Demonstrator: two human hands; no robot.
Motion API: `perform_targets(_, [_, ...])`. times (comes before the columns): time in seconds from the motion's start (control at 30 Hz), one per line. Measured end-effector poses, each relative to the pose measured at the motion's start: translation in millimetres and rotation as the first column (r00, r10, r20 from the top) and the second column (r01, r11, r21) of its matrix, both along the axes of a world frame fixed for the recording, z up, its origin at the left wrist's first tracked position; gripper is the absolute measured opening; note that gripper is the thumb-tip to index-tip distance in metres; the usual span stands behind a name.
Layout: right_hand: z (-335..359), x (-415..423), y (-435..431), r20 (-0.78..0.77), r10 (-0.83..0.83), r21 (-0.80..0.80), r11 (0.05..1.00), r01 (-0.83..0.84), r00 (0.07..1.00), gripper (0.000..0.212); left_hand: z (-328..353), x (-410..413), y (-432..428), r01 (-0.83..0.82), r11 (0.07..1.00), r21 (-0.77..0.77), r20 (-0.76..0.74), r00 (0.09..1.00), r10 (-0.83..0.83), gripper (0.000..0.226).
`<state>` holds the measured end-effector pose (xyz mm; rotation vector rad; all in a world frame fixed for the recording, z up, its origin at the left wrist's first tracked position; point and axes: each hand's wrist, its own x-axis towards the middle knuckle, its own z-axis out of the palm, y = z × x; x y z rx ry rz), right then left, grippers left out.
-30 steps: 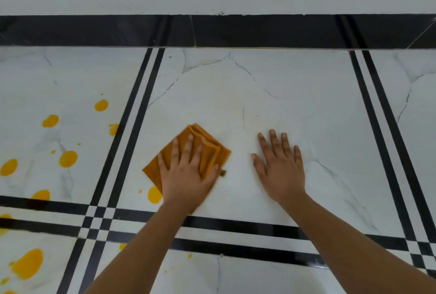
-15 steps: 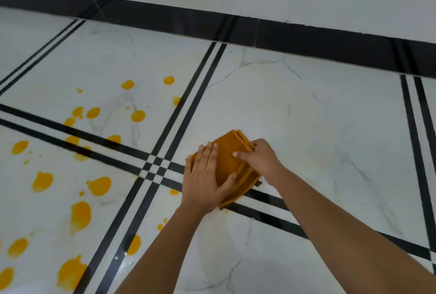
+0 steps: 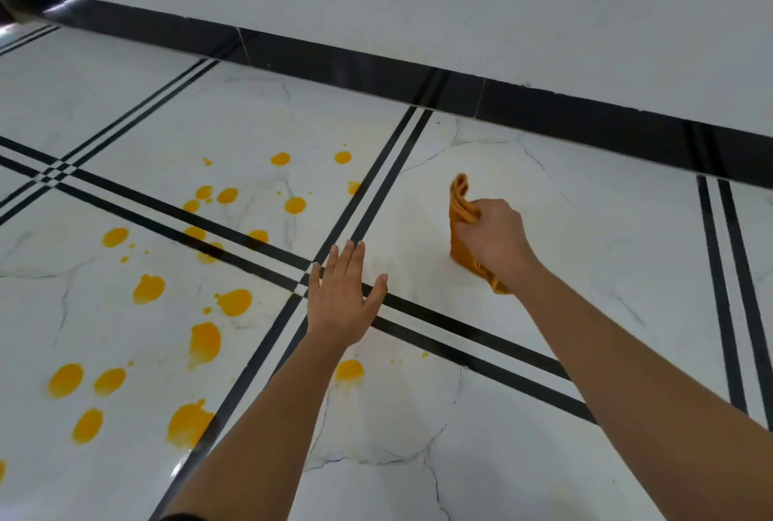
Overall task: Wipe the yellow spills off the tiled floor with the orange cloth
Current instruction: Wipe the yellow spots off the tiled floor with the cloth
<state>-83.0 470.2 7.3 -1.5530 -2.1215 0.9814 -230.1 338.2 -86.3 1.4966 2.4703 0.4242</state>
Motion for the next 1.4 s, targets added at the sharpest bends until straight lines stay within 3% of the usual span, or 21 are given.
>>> perform_targets(0.1, [-28, -10, -25, 0.182, 0.157, -0.026, 0.988, -0.155, 0.971, 0.015, -9, -15, -16, -0.023, 0.999, -0.038, -0.025, 0.999, 0.022, 0.074])
perform_targets(0.2, [-69, -17, -50, 0.435, 0.205, -0.151, 0.977, -0.153, 0.877, 0.049, -22, -32, -33, -0.039, 0.994, -0.105, -0.027, 0.999, 0.036, 0.076])
perform_targets(0.3, [-94, -29, -54, 0.453, 0.076, -0.19, 0.982, 0.012, 0.888, 0.085, -35, -46, -46, -0.04, 0.989, -0.144, -0.016, 0.999, 0.038, 0.071])
perform_targets(0.37, [-114, -41, -50, 0.478, 0.047, -0.229, 0.971, 0.073, 0.877, 0.094, -40, -53, -51, -0.029, 0.988, -0.151, -0.031, 0.999, 0.025, 0.08])
perform_targets(0.47, [-136, -67, -45, 0.513, 0.028, -0.088, 0.996, 0.02, 0.858, 0.085, -49, -63, -58, 0.01, 0.989, -0.151, -0.053, 0.998, -0.018, 0.081])
perform_targets(0.53, [-142, -79, -51, 0.529, 0.16, 0.03, 0.978, -0.206, 0.834, 0.072, -53, -66, -63, 0.043, 0.99, -0.135, -0.063, 0.997, -0.052, 0.077])
perform_targets(0.63, [-150, -56, -75, 0.555, 0.48, 0.15, 0.746, -0.649, 0.679, 0.06, -58, -70, -67, 0.035, 0.993, -0.116, -0.075, 0.996, -0.044, 0.073])
perform_targets(0.7, [-155, -25, -72, 0.575, 0.567, 0.198, 0.603, -0.773, 0.589, 0.057, -59, -71, -68, 0.036, 0.992, -0.122, -0.079, 0.996, -0.046, 0.073])
perform_targets(0.73, [-156, -19, -61, 0.591, 0.549, 0.192, 0.616, -0.764, 0.591, 0.057, -59, -72, -68, 0.044, 0.992, -0.12, -0.082, 0.995, -0.054, 0.073])
perform_targets(0.83, [-153, -49, -37, 0.585, 0.332, 0.148, 0.853, -0.5, 0.74, 0.063, -60, -72, -70, 0.057, 0.992, -0.112, -0.093, 0.993, -0.068, 0.072])
perform_targets(0.87, [-151, -64, -42, 0.587, 0.295, 0.13, 0.885, -0.448, 0.754, 0.064, -60, -72, -69, 0.059, 0.992, -0.113, -0.096, 0.993, -0.07, 0.072])
perform_targets(0.93, [-152, -70, -65, 0.574, 0.396, 0.147, 0.811, -0.566, 0.717, 0.063, -59, -71, -70, 0.063, 0.99, -0.126, -0.107, 0.991, -0.077, 0.073])
perform_targets(1.0, [-155, -38, -85, 0.557, 0.57, 0.199, 0.614, -0.764, 0.604, 0.059, -58, -70, -72, 0.068, 0.989, -0.129, -0.109, 0.991, -0.083, 0.073])
perform_targets(1.03, [-156, -22, -82, 0.561, 0.602, 0.21, 0.561, -0.801, 0.569, 0.057, -59, -70, -73, 0.068, 0.989, -0.128, -0.106, 0.991, -0.082, 0.073])
perform_targets(1.07, [-157, -14, -73, 0.579, 0.584, 0.209, 0.568, -0.796, 0.569, 0.056, -59, -70, -75, 0.071, 0.989, -0.128, -0.106, 0.991, -0.084, 0.072])
perform_targets(1.17, [-152, -43, -58, 0.57, 0.335, 0.139, 0.861, -0.489, 0.75, 0.058, -61, -66, -77, 0.089, 0.989, -0.117, -0.114, 0.988, -0.102, 0.071])
perform_targets(1.2, [-151, -58, -65, 0.57, 0.3, 0.117, 0.892, -0.437, 0.765, 0.059, -61, -65, -77, 0.087, 0.989, -0.119, -0.114, 0.988, -0.101, 0.071])
perform_targets(1.27, [-151, -63, -91, 0.547, 0.39, 0.158, 0.821, -0.548, 0.741, 0.06, -59, -63, -78, 0.078, 0.988, -0.134, -0.113, 0.989, -0.093, 0.073])
perform_targets(1.33, [-151, -33, -102, 0.566, 0.559, 0.167, 0.642, -0.748, 0.606, 0.061, -58, -61, -80, 0.088, 0.983, -0.164, -0.119, 0.987, -0.108, 0.075])
perform_targets(1.37, [-152, -17, -95, 0.571, 0.599, 0.133, 0.607, -0.784, 0.561, 0.062, -59, -60, -82, 0.092, 0.981, -0.171, -0.118, 0.986, -0.113, 0.075])
perform_targets(1.4, [-151, -10, -83, 0.577, 0.589, 0.105, 0.634, -0.766, 0.566, 0.062, -59, -60, -84, 0.093, 0.981, -0.168, -0.117, 0.987, -0.114, 0.075])
